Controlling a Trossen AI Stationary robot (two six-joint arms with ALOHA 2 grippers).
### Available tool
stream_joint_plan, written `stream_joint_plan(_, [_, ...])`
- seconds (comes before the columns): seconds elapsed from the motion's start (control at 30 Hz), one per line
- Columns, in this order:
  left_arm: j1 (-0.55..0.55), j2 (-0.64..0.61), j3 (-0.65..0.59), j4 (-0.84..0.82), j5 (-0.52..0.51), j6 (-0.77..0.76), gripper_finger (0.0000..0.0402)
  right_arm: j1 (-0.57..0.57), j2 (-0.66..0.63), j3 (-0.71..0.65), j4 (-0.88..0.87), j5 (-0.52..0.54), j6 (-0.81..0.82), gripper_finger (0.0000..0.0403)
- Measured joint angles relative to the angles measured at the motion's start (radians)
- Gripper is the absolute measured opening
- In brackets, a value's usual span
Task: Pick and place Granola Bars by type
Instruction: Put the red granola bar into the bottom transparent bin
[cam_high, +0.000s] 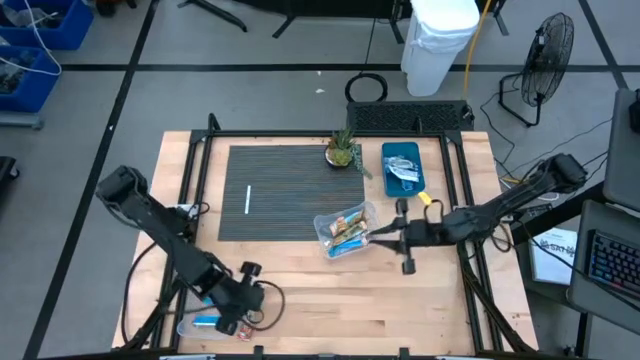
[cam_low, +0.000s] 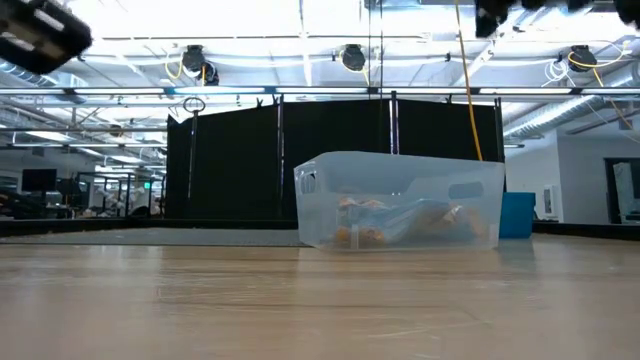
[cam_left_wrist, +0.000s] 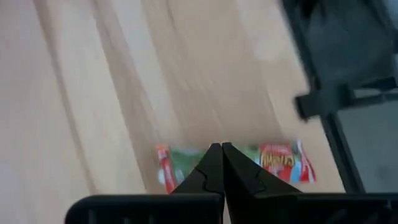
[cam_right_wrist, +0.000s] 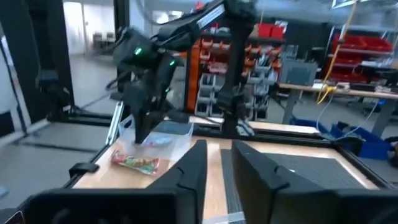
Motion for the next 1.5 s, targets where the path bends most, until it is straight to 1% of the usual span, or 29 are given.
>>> stream_joint_plan(0.1, [0.006, 0.063, 0.044, -0.096, 0.058, -0.092, 0.0002, 0.000, -0.057, -0.086, 0.078, 0.000, -0.006, 0.0048])
stream_joint_plan(0.2, [0.010, 0.115, 0.079, -0.160, 0.127, -0.183, 0.0001, 0.000, -0.093, -0.144, 0.139, 0.000, -0.007, 0.0035])
stream_joint_plan(0.33, [0.018, 0.176, 0.084, -0.154, 0.246, -0.273, 0.0001, 0.000, -0.110, -0.183, 0.174, 0.000, -0.007, 0.0026])
stream_joint_plan(0.43, [0.028, 0.218, 0.086, -0.126, 0.298, -0.287, 0.0001, 0.000, -0.111, -0.186, 0.178, 0.000, -0.007, 0.0024])
stream_joint_plan(0.57, [0.047, 0.254, 0.093, -0.130, 0.325, -0.287, 0.0001, 0.000, -0.111, -0.186, 0.188, 0.000, -0.007, 0.0024])
stream_joint_plan(0.7, [0.073, 0.275, 0.082, -0.118, 0.364, -0.296, 0.0001, 0.000, -0.111, -0.186, 0.197, -0.001, -0.003, 0.0023])
stream_joint_plan(0.8, [0.084, 0.265, 0.084, -0.094, 0.390, -0.313, 0.0001, 0.000, -0.111, -0.186, 0.196, -0.003, -0.004, 0.0023])
stream_joint_plan(1.0, [0.085, 0.268, 0.085, -0.084, 0.380, -0.283, 0.0001, 0.000, -0.111, -0.186, 0.197, -0.003, -0.009, 0.0023])
stream_joint_plan(1.2, [0.100, 0.268, 0.084, -0.060, 0.339, -0.237, 0.0001, 0.000, -0.111, -0.186, 0.198, -0.004, -0.012, 0.0024])
stream_joint_plan(1.37, [0.135, 0.268, 0.084, 0.014, 0.281, -0.140, 0.0001, 0.000, -0.111, -0.186, 0.199, -0.004, -0.014, 0.0023])
stream_joint_plan(1.5, [0.185, 0.267, 0.084, 0.090, 0.193, -0.013, 0.0001, 0.000, -0.111, -0.186, 0.198, -0.004, -0.014, 0.0024])
